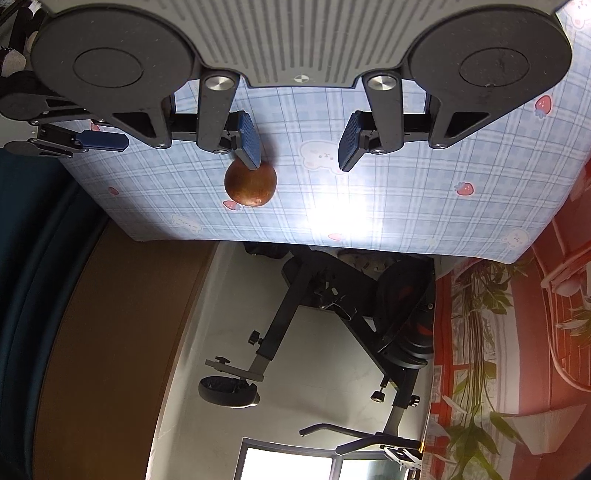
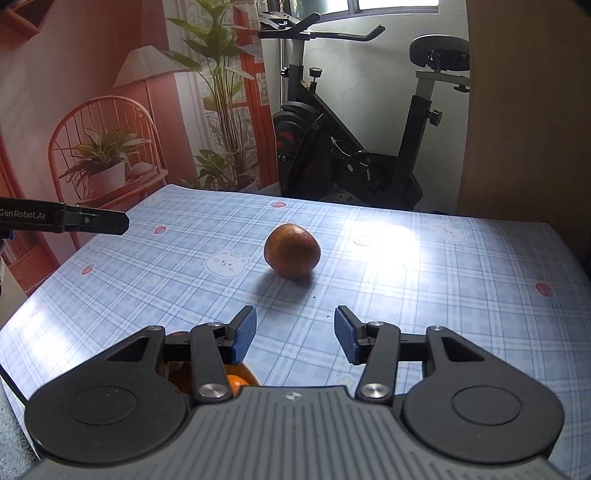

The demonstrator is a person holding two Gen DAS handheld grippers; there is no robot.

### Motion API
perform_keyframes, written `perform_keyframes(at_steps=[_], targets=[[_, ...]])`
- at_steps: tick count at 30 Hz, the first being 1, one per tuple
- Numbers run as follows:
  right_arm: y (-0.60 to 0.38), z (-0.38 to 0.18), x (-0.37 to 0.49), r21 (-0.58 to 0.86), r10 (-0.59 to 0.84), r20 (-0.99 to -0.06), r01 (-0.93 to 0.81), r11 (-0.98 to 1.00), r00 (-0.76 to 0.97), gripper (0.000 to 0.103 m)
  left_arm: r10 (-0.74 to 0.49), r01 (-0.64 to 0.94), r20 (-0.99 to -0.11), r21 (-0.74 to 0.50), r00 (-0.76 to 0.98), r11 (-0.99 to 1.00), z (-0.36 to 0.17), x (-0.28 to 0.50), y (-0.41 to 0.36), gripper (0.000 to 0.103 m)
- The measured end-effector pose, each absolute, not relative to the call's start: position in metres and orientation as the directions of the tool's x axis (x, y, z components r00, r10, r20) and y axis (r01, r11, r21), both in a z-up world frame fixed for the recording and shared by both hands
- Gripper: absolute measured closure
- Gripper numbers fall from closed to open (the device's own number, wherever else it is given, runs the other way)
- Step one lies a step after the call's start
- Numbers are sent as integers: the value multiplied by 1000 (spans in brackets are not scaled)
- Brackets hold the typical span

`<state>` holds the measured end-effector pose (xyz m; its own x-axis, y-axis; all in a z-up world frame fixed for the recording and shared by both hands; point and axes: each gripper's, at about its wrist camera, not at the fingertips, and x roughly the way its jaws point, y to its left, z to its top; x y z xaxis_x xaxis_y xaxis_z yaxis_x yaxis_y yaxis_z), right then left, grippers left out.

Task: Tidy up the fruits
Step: 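Grasp the red apple with the left tool and right tool together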

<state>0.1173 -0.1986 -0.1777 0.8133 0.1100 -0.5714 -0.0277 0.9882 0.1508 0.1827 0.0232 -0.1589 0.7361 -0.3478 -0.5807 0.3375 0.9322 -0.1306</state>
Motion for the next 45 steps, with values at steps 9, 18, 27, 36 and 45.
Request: perform_keyframes(at_steps=[9, 18, 27, 36, 45], targets=[[-217, -195, 175, 168, 120, -577, -26, 985, 808, 38, -382, 357, -621, -171, 684, 918, -167, 238, 0, 54], [-206, -217, 220, 143, 186, -593, -125, 982, 783, 38, -451, 390, -669, -252, 591, 886, -199, 283, -24, 53], [-200, -233, 243, 154, 244, -581, -190, 970, 776, 30, -518, 427, -668, -316, 534, 847, -219, 302, -32, 52], [-202, -242, 253, 166, 257, -589, -196, 966, 767, 29, -536, 446, -678, -328, 503, 833, -228, 312, -43, 51], [-200, -248, 260, 165, 269, -596, -212, 963, 756, 30, -559, 432, -682, -375, 470, 820, -238, 325, -39, 42]])
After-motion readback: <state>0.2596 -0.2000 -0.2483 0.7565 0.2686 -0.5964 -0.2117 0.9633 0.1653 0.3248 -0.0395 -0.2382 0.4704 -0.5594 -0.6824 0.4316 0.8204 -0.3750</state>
